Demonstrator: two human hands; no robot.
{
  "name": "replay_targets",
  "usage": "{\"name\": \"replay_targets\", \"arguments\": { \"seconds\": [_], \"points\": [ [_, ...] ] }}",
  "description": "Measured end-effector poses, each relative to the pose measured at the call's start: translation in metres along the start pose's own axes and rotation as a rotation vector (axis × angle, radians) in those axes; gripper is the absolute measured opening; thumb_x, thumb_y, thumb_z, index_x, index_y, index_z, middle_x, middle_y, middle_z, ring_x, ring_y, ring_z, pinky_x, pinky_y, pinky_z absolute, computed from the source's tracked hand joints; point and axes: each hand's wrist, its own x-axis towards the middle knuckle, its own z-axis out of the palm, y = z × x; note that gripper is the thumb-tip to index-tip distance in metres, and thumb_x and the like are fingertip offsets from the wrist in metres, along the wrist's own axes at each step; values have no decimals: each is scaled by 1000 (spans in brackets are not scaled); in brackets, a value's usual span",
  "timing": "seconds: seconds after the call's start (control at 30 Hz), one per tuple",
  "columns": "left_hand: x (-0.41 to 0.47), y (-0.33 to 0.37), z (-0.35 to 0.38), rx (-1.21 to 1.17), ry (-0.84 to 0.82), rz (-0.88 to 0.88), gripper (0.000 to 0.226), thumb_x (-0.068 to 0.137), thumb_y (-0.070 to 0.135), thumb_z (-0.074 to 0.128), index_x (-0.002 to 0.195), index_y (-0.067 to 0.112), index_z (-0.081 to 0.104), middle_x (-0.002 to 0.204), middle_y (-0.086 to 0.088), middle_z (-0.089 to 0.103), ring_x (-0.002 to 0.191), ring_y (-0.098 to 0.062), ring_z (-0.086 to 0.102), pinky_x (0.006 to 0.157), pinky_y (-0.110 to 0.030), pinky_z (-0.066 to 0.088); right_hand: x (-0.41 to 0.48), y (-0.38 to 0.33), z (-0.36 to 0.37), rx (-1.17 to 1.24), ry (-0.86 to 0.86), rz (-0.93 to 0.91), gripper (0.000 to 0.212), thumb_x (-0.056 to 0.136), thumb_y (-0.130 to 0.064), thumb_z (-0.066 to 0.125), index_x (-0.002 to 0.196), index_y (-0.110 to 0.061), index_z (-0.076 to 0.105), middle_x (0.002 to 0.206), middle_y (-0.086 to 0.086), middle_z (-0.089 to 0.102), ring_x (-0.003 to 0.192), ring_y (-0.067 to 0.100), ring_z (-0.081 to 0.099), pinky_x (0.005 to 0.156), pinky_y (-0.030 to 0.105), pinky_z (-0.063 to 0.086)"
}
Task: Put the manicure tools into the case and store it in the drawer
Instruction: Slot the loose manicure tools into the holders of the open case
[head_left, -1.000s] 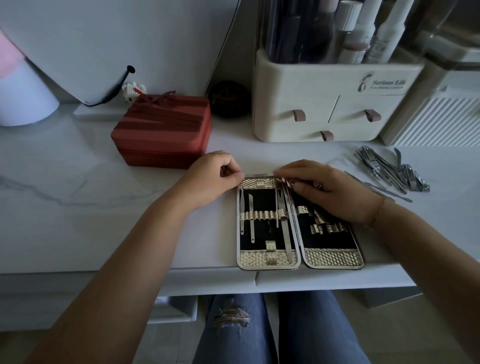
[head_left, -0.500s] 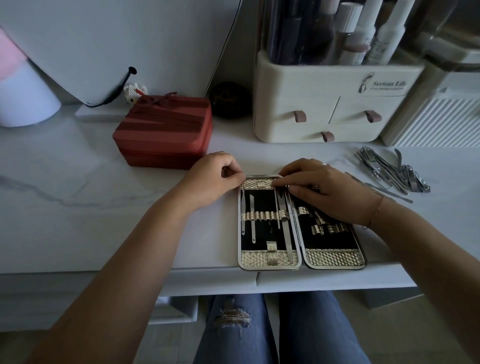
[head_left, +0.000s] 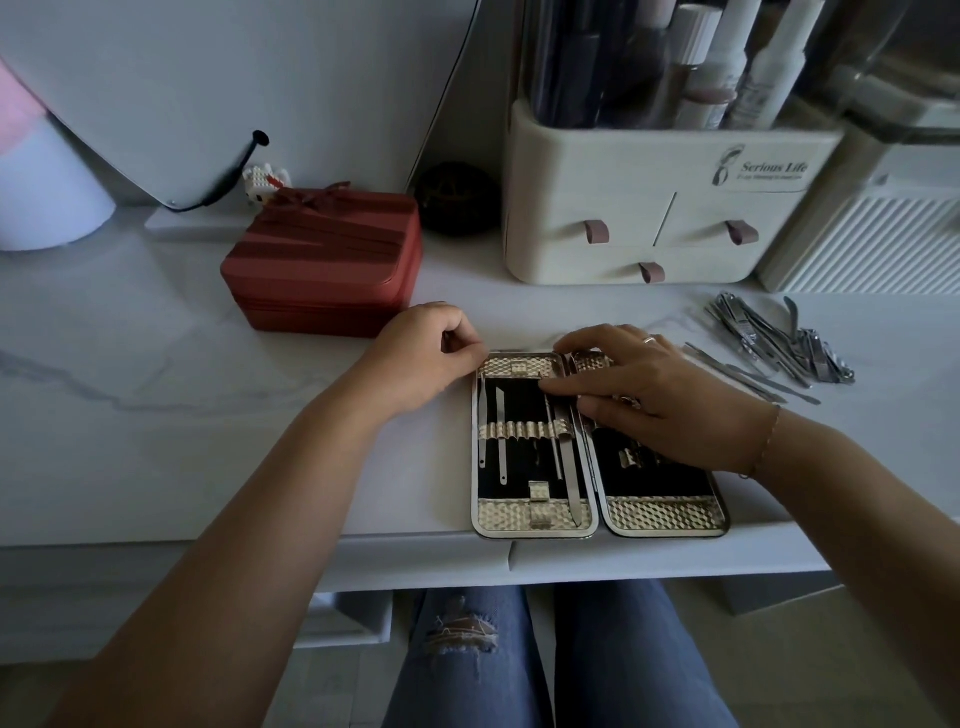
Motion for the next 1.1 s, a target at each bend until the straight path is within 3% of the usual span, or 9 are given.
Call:
{"name": "replay_targets", "arguments": {
  "seconds": [0.2,0.33,0.43,0.5,0.57,0.63,0.7,0.97,1.1],
  "points": [
    [-1,1,0,-1,3,6,9,82,17,68,74,16,64,73,10,55,59,11,48,57,-6,33,-5,-1,3,41,15,12,41,87,-52,34,122,-44,55,138,-10,41,132,11,32,106,44,27],
    [-1,2,0,-2,4,7,8,82,16,68,75,14,64,72,11,54,58,11,47,57,-5,33,-8,-4,5,29,38,13,42,88,-51,36,124,-41,55,138,-9,42,130,11,37,103,43,30],
    [-1,2,0,0,8,1,9,82,17,68,75,15,64,72,10,55,59,11,48,57,-5,35,-17,2,-3,104,178,65,40,88,-44,47,122,-28,59,128,-5,51,115,9,51,98,31,43],
    [-2,1,-1,-1,16,-11,9,81,17,68,73,14,65,71,10,56,59,9,49,57,-5,35,-29,16,-14,77,369,202,32,84,-37,58,110,-20,66,111,-2,59,96,9,57,88,28,50],
    [-2,2,-1,-15,20,-16,9,80,16,69,73,13,66,71,9,57,59,8,50,57,-5,36,-42,35,-27,-21,456,404,21,78,-30,68,95,-17,69,94,0,60,80,11,55,73,24,47],
    [-2,4,-1,-22,20,-20,8,79,15,70,72,13,66,69,9,57,59,7,50,57,-5,37,-50,49,-34,-85,395,575,18,75,-31,73,87,-17,70,87,0,55,76,13,51,65,22,34],
    [-3,5,-1,-23,19,-25,8,79,14,70,72,12,66,69,9,57,57,7,50,57,-6,37,-51,54,-36,-118,320,631,18,74,-33,73,83,-18,69,83,0,51,74,13,47,65,24,30],
    [-3,1,-1,0,15,-23,19,76,29,74,73,11,66,77,-1,62,64,-10,50,59,-19,35,-32,55,-44,-148,125,655,13,81,-29,67,78,-16,68,77,-1,58,69,12,51,71,27,37],
    [-2,1,-1,2,15,-25,20,76,29,74,74,11,66,77,-3,62,63,-9,48,60,-23,36,-29,53,-45,-126,133,613,14,85,-25,63,76,-14,64,71,-7,54,65,3,48,60,21,34]
  ]
}}
